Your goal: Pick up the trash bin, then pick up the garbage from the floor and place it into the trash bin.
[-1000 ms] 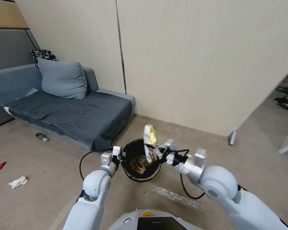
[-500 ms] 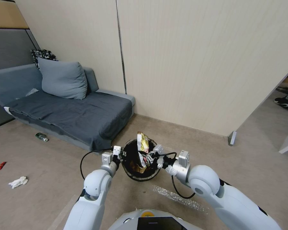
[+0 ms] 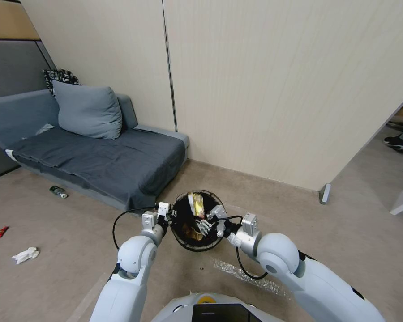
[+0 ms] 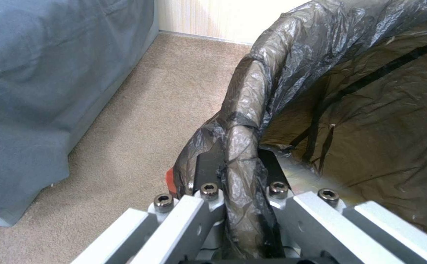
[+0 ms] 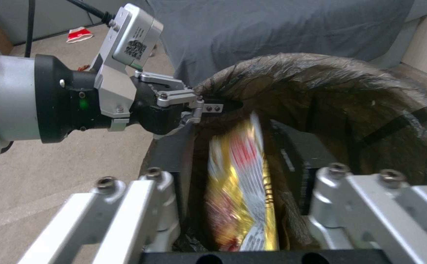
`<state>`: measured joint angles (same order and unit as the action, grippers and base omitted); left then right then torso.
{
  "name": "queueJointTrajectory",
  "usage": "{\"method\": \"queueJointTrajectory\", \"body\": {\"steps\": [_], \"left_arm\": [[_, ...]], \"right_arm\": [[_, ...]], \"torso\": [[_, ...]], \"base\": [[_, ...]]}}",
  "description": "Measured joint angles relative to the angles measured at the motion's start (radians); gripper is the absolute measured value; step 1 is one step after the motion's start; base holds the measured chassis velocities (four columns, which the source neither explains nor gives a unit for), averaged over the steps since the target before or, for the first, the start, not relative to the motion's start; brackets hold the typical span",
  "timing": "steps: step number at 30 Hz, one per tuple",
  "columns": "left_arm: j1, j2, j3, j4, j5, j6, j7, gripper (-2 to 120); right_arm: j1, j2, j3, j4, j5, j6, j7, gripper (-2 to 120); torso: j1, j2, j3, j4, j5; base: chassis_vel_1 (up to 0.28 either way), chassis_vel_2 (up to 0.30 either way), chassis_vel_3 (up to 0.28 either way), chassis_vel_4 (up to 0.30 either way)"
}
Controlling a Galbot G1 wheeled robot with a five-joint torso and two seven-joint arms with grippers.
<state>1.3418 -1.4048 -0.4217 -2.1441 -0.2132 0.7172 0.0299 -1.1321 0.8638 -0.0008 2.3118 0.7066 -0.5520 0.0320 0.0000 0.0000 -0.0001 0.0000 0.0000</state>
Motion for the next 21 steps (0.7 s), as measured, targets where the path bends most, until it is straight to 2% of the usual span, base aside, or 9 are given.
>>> {"method": "queueJointTrajectory", "body": {"steps": [4,7,8,11,12,15,21], "left_arm": [[0.000,0.000,0.000,0.000,0.000,0.000,0.000,1],[0.000,0.000,0.000,0.000,0.000,0.000,0.000,1],[0.001,-0.002,0.001,-0.001,0.001,0.000,0.000,1],[0.004,-0.003,0.001,-0.002,0.001,0.000,0.000,1],[0.007,-0.003,0.000,-0.003,0.002,0.000,0.000,1],[0.010,-0.002,-0.002,-0.003,0.002,0.002,0.000,1],[0.011,-0.001,-0.003,-0.004,0.002,0.003,0.000,1]], "right_arm": [[-0.004,0.003,0.002,0.007,0.000,0.001,0.013,70],[-0.004,0.003,0.003,0.012,0.001,0.001,0.015,77],[-0.007,0.002,0.010,0.018,0.002,0.004,0.016,86],[-0.014,-0.001,0.021,0.025,0.004,0.008,0.015,91],[-0.032,-0.008,0.046,0.043,0.008,0.016,0.015,97],[-0.061,-0.018,0.090,0.080,0.025,0.022,0.014,100],[-0.074,-0.021,0.113,0.100,0.036,0.024,0.014,100]], "torso": [[0.000,0.000,0.000,0.0000,0.0000],[0.000,0.000,0.000,0.0000,0.0000],[0.000,0.000,0.000,0.0001,0.0000],[0.000,0.000,0.000,0.0001,0.0000],[0.000,0.000,0.000,0.0001,0.0001],[0.000,0.000,0.000,0.0000,0.0000],[0.000,0.000,0.000,-0.0001,0.0000]], "base": [[0.000,0.000,0.000,0.000],[0.000,0.000,0.000,0.000],[0.000,0.000,0.000,0.000],[0.000,0.000,0.000,0.000],[0.000,0.000,0.000,0.000],[0.000,0.000,0.000,0.000],[0.000,0.000,0.000,0.000]]}}
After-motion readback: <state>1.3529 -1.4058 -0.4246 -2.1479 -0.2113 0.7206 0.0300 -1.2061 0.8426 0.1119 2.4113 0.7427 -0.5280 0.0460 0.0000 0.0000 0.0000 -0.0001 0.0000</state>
